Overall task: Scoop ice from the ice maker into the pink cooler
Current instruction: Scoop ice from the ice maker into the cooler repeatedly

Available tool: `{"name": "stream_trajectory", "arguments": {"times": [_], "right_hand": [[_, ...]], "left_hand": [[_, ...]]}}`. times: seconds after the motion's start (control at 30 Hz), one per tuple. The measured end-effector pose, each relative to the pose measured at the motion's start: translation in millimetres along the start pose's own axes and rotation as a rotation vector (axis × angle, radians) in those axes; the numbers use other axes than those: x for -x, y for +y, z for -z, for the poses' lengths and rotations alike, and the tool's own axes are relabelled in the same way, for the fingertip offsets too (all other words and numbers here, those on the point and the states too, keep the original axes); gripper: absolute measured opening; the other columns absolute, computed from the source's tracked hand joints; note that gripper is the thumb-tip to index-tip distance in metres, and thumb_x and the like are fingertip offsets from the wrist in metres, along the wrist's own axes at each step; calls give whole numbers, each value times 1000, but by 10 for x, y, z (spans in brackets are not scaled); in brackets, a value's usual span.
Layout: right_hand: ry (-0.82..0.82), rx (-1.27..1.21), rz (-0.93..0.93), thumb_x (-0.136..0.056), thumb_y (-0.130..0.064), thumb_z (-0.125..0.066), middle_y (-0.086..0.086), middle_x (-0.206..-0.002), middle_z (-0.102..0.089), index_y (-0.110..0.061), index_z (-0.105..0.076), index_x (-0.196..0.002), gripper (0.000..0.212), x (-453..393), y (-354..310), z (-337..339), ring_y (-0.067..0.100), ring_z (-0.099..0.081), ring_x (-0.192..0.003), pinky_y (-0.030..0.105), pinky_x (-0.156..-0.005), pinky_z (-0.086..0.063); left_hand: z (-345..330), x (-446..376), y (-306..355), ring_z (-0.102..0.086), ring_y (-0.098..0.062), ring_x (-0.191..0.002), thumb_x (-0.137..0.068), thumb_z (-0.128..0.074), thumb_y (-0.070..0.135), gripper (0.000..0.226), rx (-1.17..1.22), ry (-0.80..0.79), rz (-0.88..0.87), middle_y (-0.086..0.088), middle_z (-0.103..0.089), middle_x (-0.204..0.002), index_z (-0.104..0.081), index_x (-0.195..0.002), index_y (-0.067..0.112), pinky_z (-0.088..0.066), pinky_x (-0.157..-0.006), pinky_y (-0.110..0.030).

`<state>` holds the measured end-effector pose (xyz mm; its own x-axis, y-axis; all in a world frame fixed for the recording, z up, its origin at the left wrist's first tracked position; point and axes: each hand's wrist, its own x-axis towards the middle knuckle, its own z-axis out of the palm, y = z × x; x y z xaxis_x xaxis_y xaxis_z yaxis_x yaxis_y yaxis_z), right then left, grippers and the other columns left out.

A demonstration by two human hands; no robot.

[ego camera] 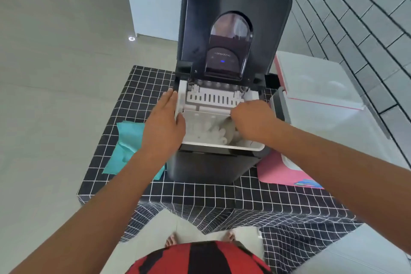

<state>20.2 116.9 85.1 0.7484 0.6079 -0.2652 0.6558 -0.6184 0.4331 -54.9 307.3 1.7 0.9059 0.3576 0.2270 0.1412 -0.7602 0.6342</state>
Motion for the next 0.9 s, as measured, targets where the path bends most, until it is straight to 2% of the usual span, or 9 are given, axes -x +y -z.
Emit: {"name": "stream_trajectory", "arguments": {"times": [0.1,0.23,0.3,0.4,0.57,0.73,0.9], "right_hand": [[38,-51,7,-76,-7,-54,-1,-63,-46,-13,-62,-80,10,22,80,-188,20,-48,-62,28,-58,-35],[113,-98,10,-81,-9,-53,3,-85,-63,-16,-70,-93,22,77,42,-348,23,-61,-81,32,-63,-44],[133,-99,4,-83,-8,-52,3,-89,-64,-16,-70,-96,24,66,-4,-386,23,-62,-85,34,-68,-46],[147,-122,8,-88,-17,-56,1,-93,-65,-18,-71,-100,19,49,23,-392,21,-60,-90,33,-76,-45],[201,-181,-22,-86,-20,-57,-1,-88,-64,-21,-71,-96,17,95,55,-454,22,-59,-88,31,-68,-41],[172,-308,3,-88,-26,-60,3,-93,-62,-19,-69,-102,17,-31,-87,-439,24,-61,-91,31,-70,-41],[171,-439,-1,-89,-34,-62,1,-96,-65,-27,-69,-104,18,11,-65,-473,23,-61,-93,36,-74,-51]], "left_hand": [[-16,-1,1,-26,-11,-144,-96,-50,20,56,7,11,9,6,-28,-158,-34,-150,14,-15,-111,-19],[-5,0,2,-27,-11,-144,-96,-49,21,57,-8,1,1,5,-28,-158,-33,-150,15,-16,-112,-21],[-4,-3,-2,-27,-11,-144,-96,-48,21,57,-7,-1,-6,5,-28,-158,-33,-150,14,-17,-112,-21],[-15,-3,-25,-27,-11,-143,-96,-48,22,56,-6,5,1,6,-28,-158,-34,-150,15,-18,-112,-22],[-40,-8,-49,-29,-9,-142,-96,-48,23,56,12,16,12,10,-28,-158,-34,-150,18,-19,-110,-21],[-38,-3,-46,-30,-10,-142,-95,-49,22,55,23,23,6,8,-30,-157,-35,-149,17,-21,-110,-22],[-37,4,-33,-32,-11,-141,-96,-49,22,55,34,22,7,7,-31,-157,-35,-149,19,-21,-108,-22]]}}
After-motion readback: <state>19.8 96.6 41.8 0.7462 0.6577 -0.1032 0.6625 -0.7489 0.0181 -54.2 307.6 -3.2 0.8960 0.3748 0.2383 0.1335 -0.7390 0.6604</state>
